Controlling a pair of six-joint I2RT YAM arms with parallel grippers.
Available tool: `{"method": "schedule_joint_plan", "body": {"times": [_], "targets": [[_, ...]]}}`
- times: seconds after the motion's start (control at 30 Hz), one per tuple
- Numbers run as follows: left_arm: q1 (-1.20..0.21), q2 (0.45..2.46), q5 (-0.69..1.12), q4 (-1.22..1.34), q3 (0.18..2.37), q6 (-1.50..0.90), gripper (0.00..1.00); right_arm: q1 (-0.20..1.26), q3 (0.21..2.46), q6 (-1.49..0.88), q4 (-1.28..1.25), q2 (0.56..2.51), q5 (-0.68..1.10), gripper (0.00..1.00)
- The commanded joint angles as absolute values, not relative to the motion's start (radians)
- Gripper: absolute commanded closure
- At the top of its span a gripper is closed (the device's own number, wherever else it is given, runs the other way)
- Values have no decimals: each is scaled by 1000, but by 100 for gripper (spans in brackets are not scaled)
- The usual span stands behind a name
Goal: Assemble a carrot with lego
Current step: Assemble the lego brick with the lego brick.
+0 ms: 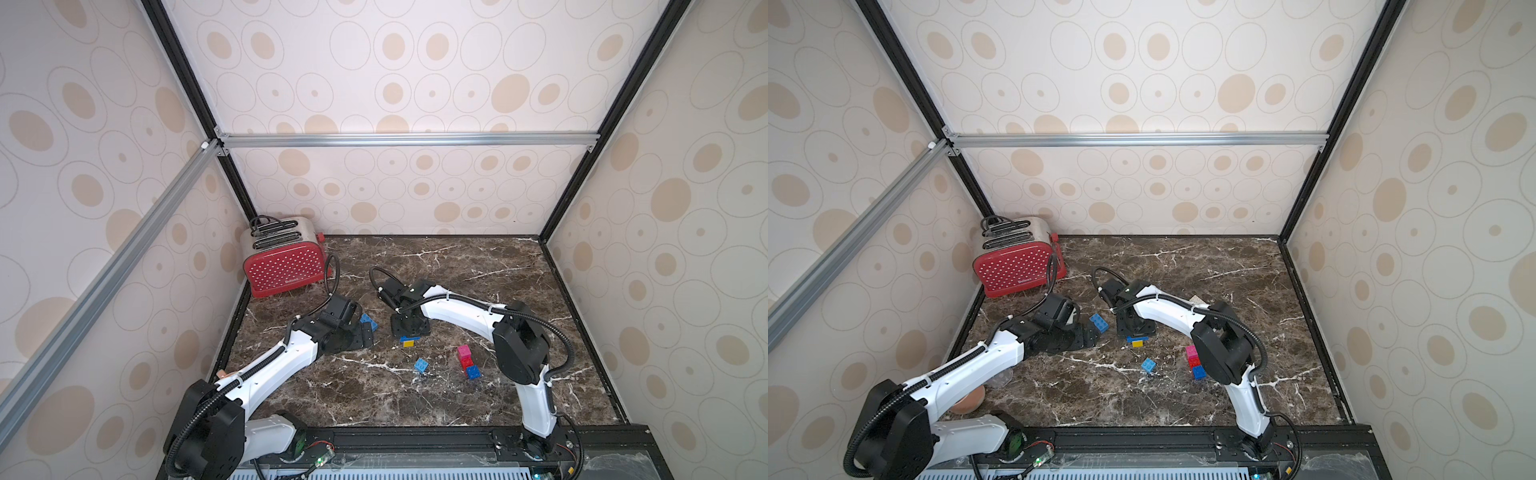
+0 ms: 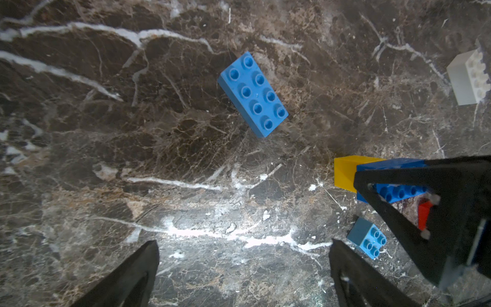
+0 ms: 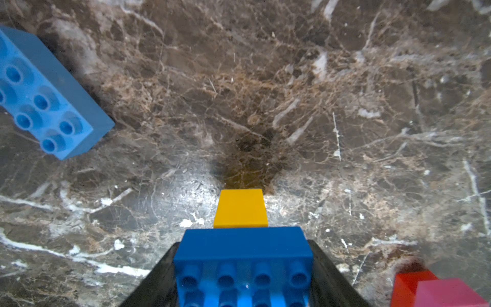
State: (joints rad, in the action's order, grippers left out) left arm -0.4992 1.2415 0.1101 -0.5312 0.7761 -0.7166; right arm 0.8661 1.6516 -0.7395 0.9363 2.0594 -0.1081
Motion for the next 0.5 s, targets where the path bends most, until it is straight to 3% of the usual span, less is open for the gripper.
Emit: {"method": "schedule_joint_plan", "body": {"times": [0.0,0.47], "targets": [[-490,1249,110,-524,776,-707,1,878,1647,-745,960,2117,-119,43],[-489,1253,115,-523,780,-704,1,887,1663,-708,1038,2164,-127,43]]}}
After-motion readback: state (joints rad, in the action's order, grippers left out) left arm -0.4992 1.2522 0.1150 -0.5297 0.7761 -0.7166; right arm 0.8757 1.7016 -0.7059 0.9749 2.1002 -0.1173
